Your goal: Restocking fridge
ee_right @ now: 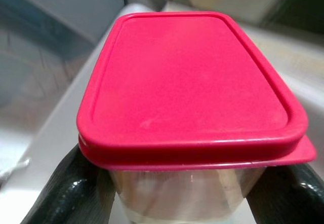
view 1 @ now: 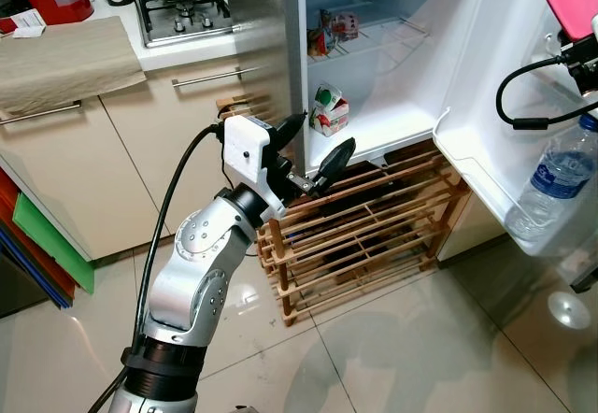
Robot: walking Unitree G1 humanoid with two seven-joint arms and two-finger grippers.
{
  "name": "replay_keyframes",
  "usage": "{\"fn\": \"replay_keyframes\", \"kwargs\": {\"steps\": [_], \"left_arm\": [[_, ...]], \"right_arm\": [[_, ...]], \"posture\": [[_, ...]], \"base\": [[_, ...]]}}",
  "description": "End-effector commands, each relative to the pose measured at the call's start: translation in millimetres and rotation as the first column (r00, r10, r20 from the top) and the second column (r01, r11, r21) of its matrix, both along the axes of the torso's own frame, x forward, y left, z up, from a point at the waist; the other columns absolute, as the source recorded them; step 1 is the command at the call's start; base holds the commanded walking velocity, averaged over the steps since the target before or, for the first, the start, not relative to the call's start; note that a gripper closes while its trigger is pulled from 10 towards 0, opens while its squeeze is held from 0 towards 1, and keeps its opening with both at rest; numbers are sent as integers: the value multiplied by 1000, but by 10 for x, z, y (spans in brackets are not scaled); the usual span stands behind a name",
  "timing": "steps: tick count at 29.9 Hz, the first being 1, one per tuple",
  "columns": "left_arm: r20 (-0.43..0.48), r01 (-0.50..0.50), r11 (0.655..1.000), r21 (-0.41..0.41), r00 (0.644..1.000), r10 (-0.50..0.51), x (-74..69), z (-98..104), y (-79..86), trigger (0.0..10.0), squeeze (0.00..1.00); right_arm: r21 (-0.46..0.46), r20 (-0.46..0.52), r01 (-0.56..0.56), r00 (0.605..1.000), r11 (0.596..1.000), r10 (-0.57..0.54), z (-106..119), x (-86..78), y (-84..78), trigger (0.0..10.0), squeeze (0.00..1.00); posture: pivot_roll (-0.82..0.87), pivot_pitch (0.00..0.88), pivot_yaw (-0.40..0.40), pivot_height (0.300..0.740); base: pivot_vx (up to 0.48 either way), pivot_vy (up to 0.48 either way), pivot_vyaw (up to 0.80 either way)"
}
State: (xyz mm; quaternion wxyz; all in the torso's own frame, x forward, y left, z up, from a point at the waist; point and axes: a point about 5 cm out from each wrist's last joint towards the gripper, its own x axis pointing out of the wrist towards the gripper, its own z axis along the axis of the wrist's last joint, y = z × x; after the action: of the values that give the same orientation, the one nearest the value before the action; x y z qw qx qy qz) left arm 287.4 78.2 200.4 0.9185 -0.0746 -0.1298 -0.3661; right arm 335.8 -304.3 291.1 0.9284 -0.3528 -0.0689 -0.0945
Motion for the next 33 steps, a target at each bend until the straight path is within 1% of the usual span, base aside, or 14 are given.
{"fn": "replay_keyframes", "kwargs": {"steps": [1, 2, 3, 5, 9, 10, 11, 12, 14, 21, 22, 24, 26, 33], "left_arm": [[-3, 19, 1000, 9, 1000, -19, 18, 18, -12, 10000, 0], [-4, 21, 1000, 10, 1000, -21, 17, 17, -11, 10000, 0], [-4, 21, 1000, 10, 1000, -21, 17, 17, -11, 10000, 0], [-5, 23, 1000, 12, 1000, -23, 16, 16, -9, 10000, 0], [-8, 27, 1000, 15, 1000, -27, 17, 17, -8, 10000, 0], [-8, 30, 999, 15, 1000, -30, 20, 19, -10, 10000, 0], [-8, 30, 999, 15, 1000, -30, 20, 19, -10, 10000, 0], [-8, 33, 999, 14, 999, -33, 21, 22, -17, 10000, 0], [-10, 36, 999, 12, 999, -36, 19, 21, -24, 10000, 0], [-14, 39, 999, 13, 999, -39, 21, 20, -23, 10000, 0], [-14, 39, 999, 13, 999, -39, 21, 20, -23, 10000, 0], [-17, 40, 999, 15, 999, -40, 20, 17, -20, 10000, 0], [-17, 42, 999, 16, 999, -42, 17, 15, -20, 10000, 0], [-20, 46, 999, 20, 999, -45, 10, 9, -20, 10000, 0]], "right_arm": [[74, -17, 46, 999, 996, -45, -32, -6, -87, 10000, 0], [107, -31, 59, 998, 992, -56, -62, -6, -112, 10000, 0], [107, -31, 59, 998, 992, -56, -62, -6, -112, 10000, 0], [150, -48, 77, 996, 986, -71, -96, -9, -155, 10000, 0], [125, -60, 103, 994, 987, -96, -66, -21, -242, 10000, 0], [55, -54, 101, 994, 993, -98, -7, -24, -246, 10000, 0], [55, -54, 101, 994, 993, -98, -7, -24, -246, 10000, 0], [-19, -51, 96, 994, 995, -97, 49, -26, -243, 10000, 0], [-82, -47, 91, 994, 992, -95, 95, -28, -237, 10000, 0], [-198, -50, 101, 992, 975, -113, 148, -12, -238, 10000, 0], [-198, -50, 101, 992, 975, -113, 148, -12, -238, 10000, 0], [-261, -46, 110, 991, 959, -126, 155, -7, -240, 10000, 0], [-286, -47, 109, 991, 952, -128, 150, -1, -240, 10000, 0], [-219, -78, 87, 991, 972, -106, 49, 16, -229, 10000, 0]], "posture": [[-152, 0, 65, 740], [-152, 0, 65, 740], [-152, 0, 65, 740], [-152, 0, 65, 740], [-154, 0, 67, 740], [-156, 0, 66, 740], [-156, 0, 66, 740], [-157, 0, 66, 740], [-156, 0, 66, 740], [-151, 0, 65, 740], [-151, 0, 65, 740], [-149, 0, 66, 740], [-149, 0, 67, 740], [-149, 0, 67, 740]], "base": [[0, 0, 0], [0, 0, 0], [0, 0, 0], [0, 0, 0], [0, 0, 0], [0, 0, 0], [0, 0, 0], [0, 0, 0], [0, 0, 0], [0, 0, 0], [0, 0, 0], [0, 0, 0], [0, 0, 0], [0, 0, 0]]}}
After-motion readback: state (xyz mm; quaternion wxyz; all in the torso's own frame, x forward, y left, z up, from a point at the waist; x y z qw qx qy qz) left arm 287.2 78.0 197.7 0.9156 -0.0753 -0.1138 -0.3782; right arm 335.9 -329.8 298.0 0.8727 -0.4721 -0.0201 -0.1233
